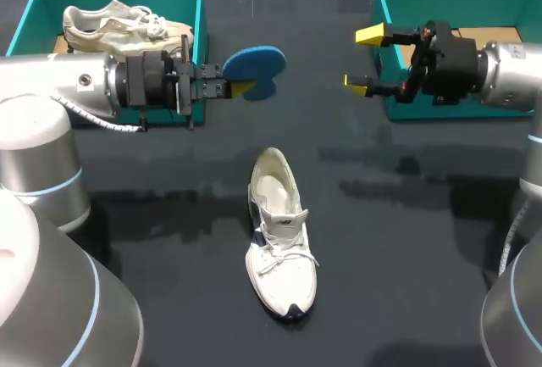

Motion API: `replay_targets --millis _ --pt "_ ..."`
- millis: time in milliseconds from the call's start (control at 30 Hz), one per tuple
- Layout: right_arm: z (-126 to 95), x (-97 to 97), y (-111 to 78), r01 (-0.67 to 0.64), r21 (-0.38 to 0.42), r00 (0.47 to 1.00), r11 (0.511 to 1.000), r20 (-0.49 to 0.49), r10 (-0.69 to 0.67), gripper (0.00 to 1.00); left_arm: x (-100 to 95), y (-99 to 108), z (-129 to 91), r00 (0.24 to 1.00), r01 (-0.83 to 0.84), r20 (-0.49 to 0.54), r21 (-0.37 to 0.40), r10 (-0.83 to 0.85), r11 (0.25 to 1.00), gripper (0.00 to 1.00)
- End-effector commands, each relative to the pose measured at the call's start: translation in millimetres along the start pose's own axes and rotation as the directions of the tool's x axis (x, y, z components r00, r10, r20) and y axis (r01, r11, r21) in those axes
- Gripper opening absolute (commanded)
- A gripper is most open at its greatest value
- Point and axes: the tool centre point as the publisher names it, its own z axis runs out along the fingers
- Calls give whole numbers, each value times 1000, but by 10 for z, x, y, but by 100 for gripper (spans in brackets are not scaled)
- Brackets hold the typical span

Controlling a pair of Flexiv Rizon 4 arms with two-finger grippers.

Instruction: Take the shoe out of the shoebox, open the shoe tongue, remove and reinsert the insole, then place the shoe into the shoebox

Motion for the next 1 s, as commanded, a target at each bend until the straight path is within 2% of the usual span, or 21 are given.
replay_targets --millis 33,100,133,167,200,233,667,833,1000 --pt "3 -4 -8 0 0 1000 1000 1 0 100 -145 -116 -46 948 314 -45 -6 -314 949 0" --pt "3 -4 -8 0 0 1000 1000 1 0 100 -172 -159 -52 909 410 -58 -34 -412 911 0" --pt "3 -4 -8 0 0 1000 1000 1 0 100 -183 -185 -53 881 459 -95 -55 -463 887 0" --pt "3 -4 -8 0 0 1000 1000 1 0 100 -172 -204 -46 876 457 -123 -102 -467 884 0" --pt "3 -4 -8 0 0 1000 1000 1 0 100 -129 -236 -28 905 388 -123 -149 -407 909 0" --pt "3 -4 -8 0 0 1000 1000 1 0 100 -72 -271 -11 959 245 -93 -202 -267 948 0" --pt "3 -4 -8 0 0 1000 1000 1 0 100 -72 -271 -11 959 245 -93 -202 -267 948 0" --pt "3 -4 -8 0 0 1000 1000 1 0 100 -3 -273 36 823 551 -89 -115 -562 826 0" --pt "3 -4 -8 0 0 1000 1000 1 0 100 -9 -388 63 627 764 -94 -122 -773 634 0"
